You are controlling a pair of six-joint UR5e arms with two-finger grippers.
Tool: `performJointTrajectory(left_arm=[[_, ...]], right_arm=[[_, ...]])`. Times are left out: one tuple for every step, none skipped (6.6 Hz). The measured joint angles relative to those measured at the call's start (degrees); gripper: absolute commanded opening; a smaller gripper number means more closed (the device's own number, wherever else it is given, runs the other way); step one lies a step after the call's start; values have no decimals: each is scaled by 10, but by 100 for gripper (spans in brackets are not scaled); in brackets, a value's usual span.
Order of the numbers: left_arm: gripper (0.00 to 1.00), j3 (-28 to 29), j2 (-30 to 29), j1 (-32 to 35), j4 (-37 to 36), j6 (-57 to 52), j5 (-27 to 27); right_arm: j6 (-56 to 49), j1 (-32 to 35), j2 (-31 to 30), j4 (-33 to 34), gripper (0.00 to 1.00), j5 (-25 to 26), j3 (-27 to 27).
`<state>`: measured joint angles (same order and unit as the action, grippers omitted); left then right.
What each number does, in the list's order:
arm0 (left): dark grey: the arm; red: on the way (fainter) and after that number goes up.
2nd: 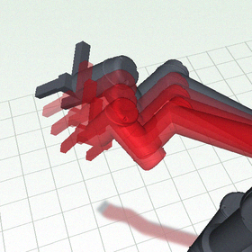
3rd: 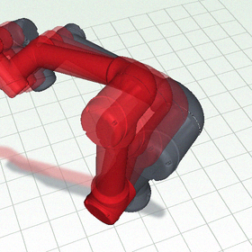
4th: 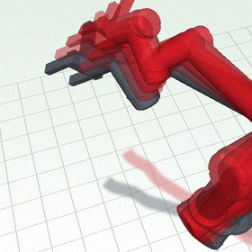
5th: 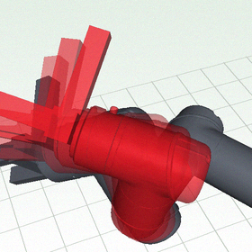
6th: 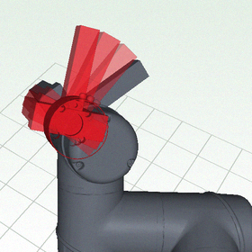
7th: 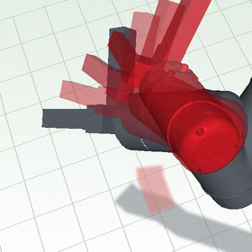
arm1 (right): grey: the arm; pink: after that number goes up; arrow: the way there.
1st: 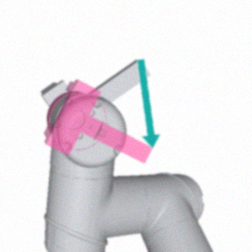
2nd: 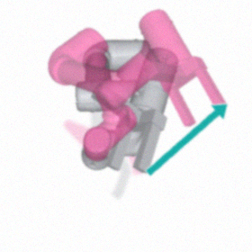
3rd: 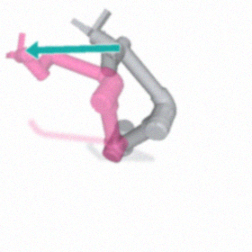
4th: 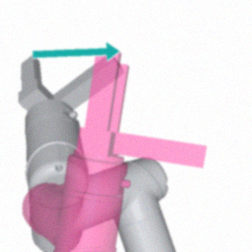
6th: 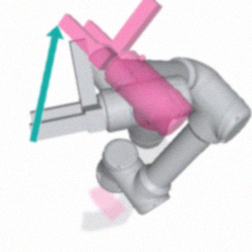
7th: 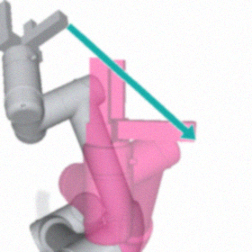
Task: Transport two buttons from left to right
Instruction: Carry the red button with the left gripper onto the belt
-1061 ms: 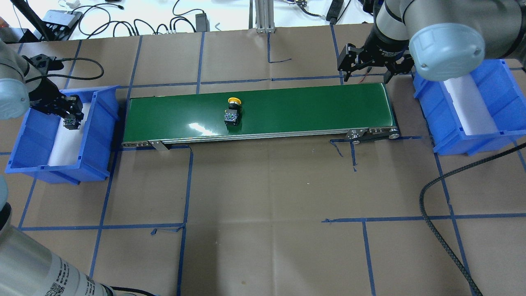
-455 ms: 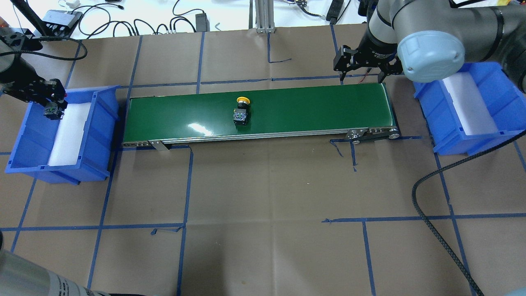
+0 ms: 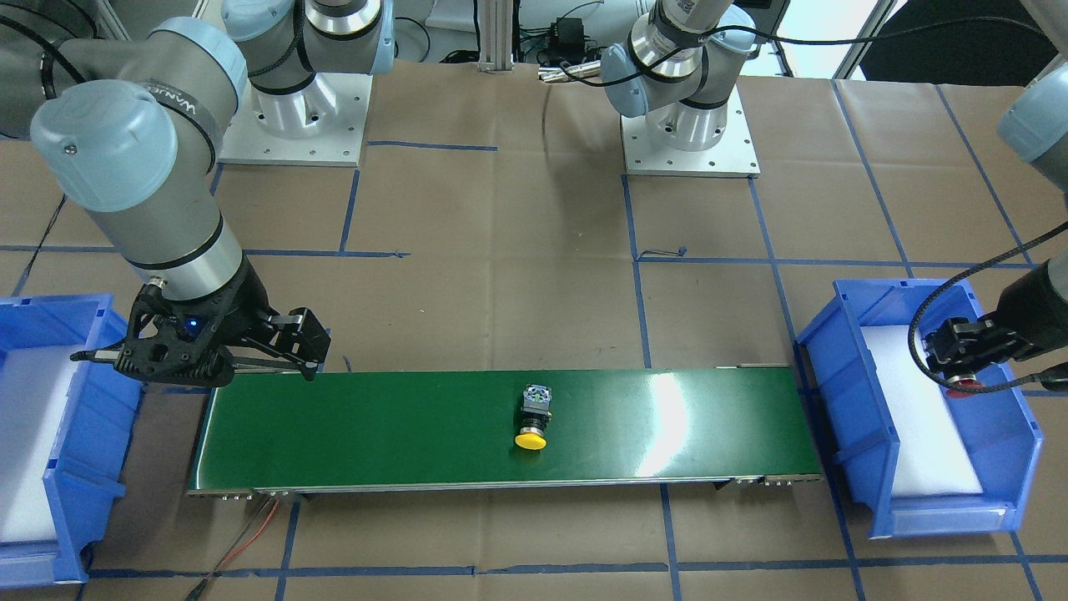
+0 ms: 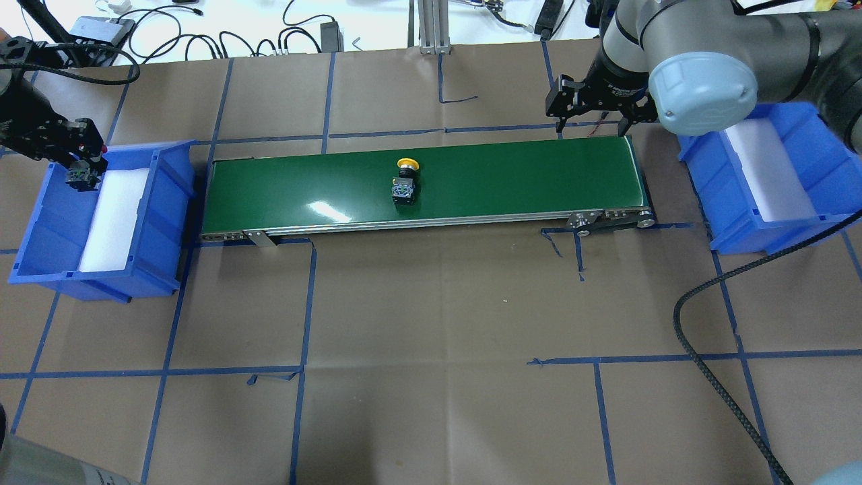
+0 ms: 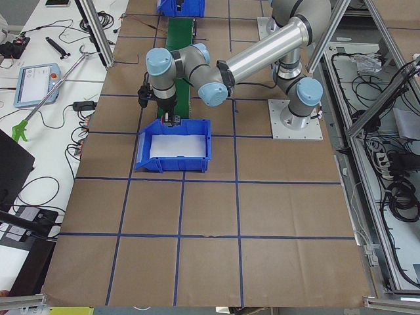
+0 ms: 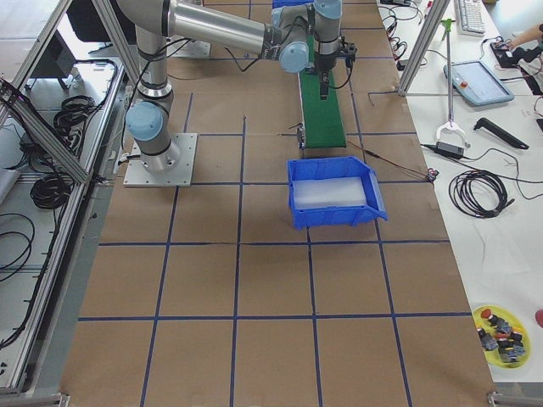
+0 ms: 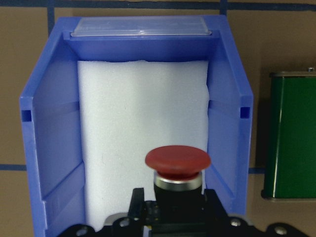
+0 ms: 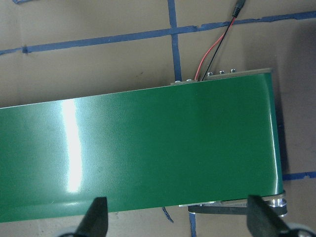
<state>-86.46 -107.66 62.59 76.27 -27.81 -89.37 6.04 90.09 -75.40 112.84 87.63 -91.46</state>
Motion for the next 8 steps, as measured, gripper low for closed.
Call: performJointTrajectory(left_arm=[[5, -2, 2, 24, 1, 11, -1], [5, -4, 3, 50, 0, 22, -3], [5, -7, 5, 79, -3, 40, -4], [5, -9, 7, 105, -5, 57, -5], [5, -12, 5, 127, -7, 69, -5], [5, -16, 0, 139, -8, 79, -5], [5, -21, -5, 143, -8, 84, -4], [5, -37, -6, 145, -21, 88, -4]], right_arm=[[0, 0, 1, 0, 100, 0, 0], [-1, 0, 1, 0, 100, 0, -1], [-1, 0, 1, 0, 100, 0, -1], [-1, 0, 2, 0, 100, 0, -1], [-1, 0, 2, 0, 100, 0, -2], [0, 0, 2, 0, 100, 0, -2], [0, 0, 5, 1, 100, -1, -2], [0, 0, 10, 6, 100, -1, -2]])
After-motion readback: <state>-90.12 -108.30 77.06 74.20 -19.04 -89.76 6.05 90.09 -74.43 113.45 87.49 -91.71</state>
